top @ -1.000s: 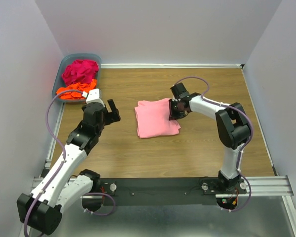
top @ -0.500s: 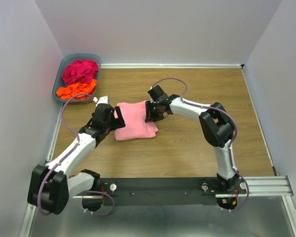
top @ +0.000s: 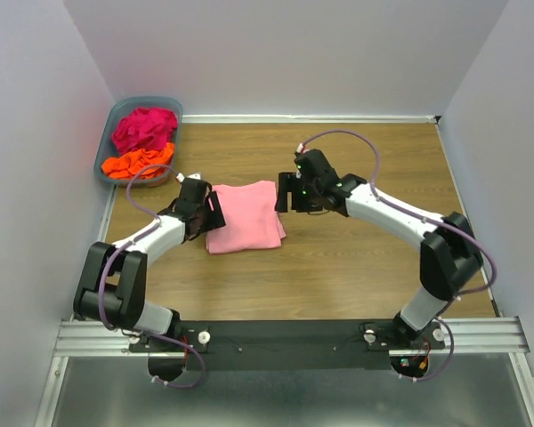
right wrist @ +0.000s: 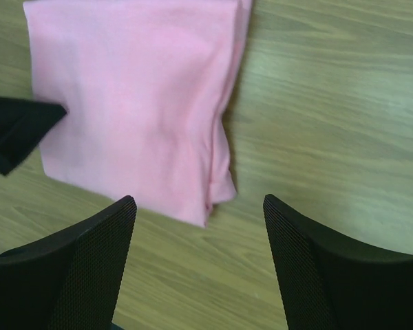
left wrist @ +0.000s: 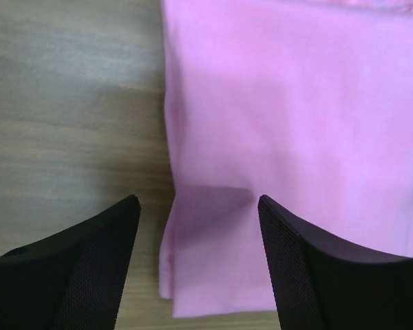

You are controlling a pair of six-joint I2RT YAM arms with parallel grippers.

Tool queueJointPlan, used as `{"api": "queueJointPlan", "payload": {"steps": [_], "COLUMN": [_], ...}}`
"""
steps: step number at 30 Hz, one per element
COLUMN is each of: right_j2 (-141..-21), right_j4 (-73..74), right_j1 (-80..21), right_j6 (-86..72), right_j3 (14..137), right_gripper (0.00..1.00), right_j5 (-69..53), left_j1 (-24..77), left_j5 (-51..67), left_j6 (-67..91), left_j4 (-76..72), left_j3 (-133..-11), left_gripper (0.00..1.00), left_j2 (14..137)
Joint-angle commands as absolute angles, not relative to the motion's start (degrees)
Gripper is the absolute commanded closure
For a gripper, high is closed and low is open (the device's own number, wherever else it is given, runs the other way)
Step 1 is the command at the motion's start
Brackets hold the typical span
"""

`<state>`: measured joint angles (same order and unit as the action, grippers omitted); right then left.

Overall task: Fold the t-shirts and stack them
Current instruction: Neatly place the folded tshirt to the corner

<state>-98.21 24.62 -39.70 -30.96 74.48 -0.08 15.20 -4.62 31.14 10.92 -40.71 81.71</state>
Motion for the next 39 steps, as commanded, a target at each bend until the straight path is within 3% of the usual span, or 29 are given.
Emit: {"api": "queueJointPlan", "payload": {"steps": [1,5,8,11,12,15,18,21,25,30,39], "right_j2": [-91.17,-86.93,-84.12,-81.48,-80.43,-78.58,-75.68,-72.96,-69.88,-67.77,-68.47], "right_j4": [25.22,25.22,25.22,25.22,25.22,25.31,25.49,25.75,26.63,30.40,33.40], "right_j1": [-39.11,-38.23,-37.97,-37.71,-37.71,-37.53,-37.44,-37.27,-37.35,-37.18,-37.18], "right_j6": [-29.71,-29.53,-29.27,-28.83,-28.65,-27.77,-26.63,-25.93,-24.88,-22.33,-17.50], "right_j3": [68.39,64.17,62.59,61.35,61.09,60.03,59.07,58.27,57.39,58.88,62.48], "right_gripper": [0.17,0.16,0.16,0.16,0.15,0.15,0.15,0.14,0.14,0.14,0.14], "right_j5": [6.58,7.38,7.64,8.00,8.09,8.17,8.26,8.26,7.56,5.98,5.45], "left_j1": [14.94,15.38,16.17,17.40,17.66,17.84,17.40,16.35,13.46,10.11,0.45], "left_j5": [-2.73,-3.07,-3.69,-5.01,-5.27,-5.01,-6.67,-12.11,-24.47,-29.44,-45.25], "left_j6": [29.71,29.36,28.92,29.44,29.97,31.20,31.73,30.59,29.00,30.59,27.42], "left_j4": [9.49,10.11,11.86,13.01,13.62,15.28,18.26,23.00,30.57,35.32,40.16], "left_j3": [-42.71,-43.59,-45.35,-46.40,-46.93,-47.55,-48.34,-49.48,-52.72,-56.07,-62.14], "left_gripper": [0.24,0.28,0.45,0.47,0.55,0.62,0.90,1.00,1.00,1.00,0.99], "left_j2": [83.67,86.56,90.51,92.45,92.81,93.95,93.61,92.73,90.89,87.98,93.68]}}
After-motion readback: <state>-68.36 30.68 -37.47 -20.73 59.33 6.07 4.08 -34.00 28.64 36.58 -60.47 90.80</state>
